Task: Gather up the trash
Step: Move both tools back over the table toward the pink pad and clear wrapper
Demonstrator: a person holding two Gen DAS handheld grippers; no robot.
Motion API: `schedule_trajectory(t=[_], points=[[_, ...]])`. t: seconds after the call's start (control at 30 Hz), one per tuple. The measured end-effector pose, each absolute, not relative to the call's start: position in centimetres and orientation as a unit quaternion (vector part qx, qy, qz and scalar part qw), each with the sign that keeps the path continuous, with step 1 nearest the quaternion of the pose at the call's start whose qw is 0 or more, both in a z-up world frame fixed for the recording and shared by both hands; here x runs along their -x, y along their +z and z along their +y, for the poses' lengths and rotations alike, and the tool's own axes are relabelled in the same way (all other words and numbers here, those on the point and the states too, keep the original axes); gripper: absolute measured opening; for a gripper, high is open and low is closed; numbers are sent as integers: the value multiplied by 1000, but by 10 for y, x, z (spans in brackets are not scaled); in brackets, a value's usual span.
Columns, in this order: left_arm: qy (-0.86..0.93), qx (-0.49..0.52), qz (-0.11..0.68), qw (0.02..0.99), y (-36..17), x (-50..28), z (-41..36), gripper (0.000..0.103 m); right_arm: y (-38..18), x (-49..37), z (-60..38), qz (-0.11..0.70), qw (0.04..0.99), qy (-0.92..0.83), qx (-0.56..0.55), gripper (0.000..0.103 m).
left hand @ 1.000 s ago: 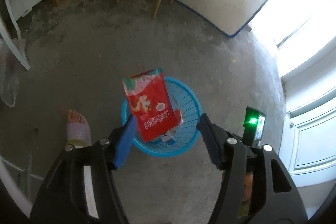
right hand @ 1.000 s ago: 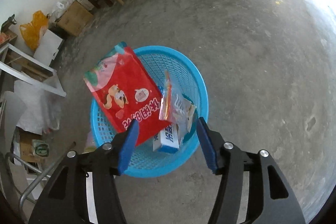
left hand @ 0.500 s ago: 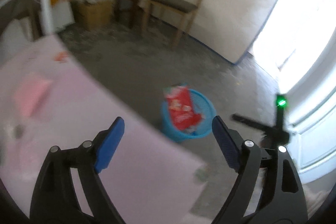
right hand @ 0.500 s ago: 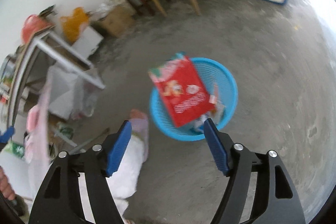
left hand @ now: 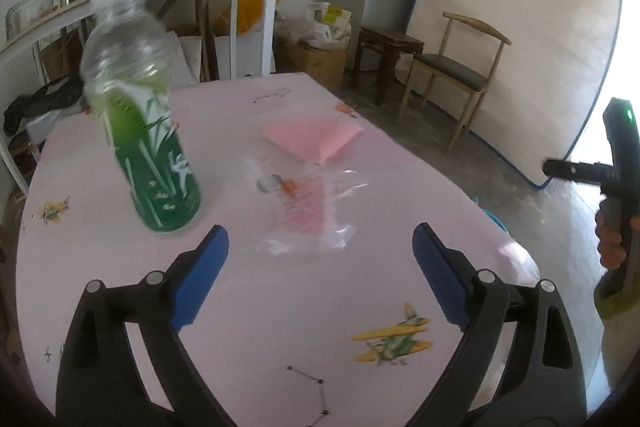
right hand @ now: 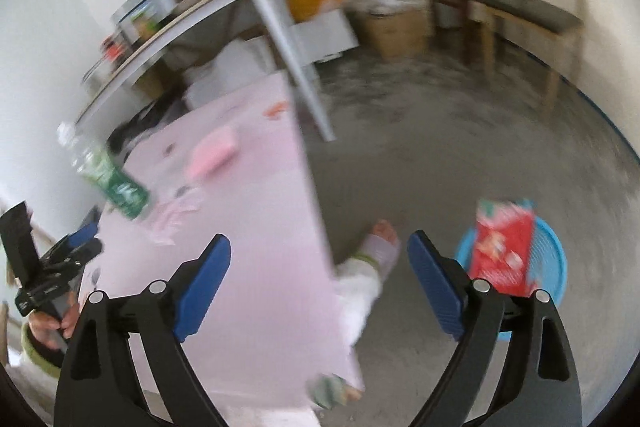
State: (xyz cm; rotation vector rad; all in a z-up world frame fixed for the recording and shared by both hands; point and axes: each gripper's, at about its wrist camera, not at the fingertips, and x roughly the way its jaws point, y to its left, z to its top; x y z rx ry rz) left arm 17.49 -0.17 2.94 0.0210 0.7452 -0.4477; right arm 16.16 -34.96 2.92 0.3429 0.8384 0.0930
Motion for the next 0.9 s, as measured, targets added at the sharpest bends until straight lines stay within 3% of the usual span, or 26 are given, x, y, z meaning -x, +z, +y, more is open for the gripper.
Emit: schedule_trajectory(t=[0.3,0.7,0.9], points=[[-240,-7,386,891,0,-222,-22,90,47,-272,-240,440,880,164,-75,92],[-211,-28,433,876,-32,-267,-39,90,11,-400,-176,501,842,201,-6,92],[-210,-32,449,868,-42,-271,-40,66,-17,-422,-163,538,817,207,7,92]])
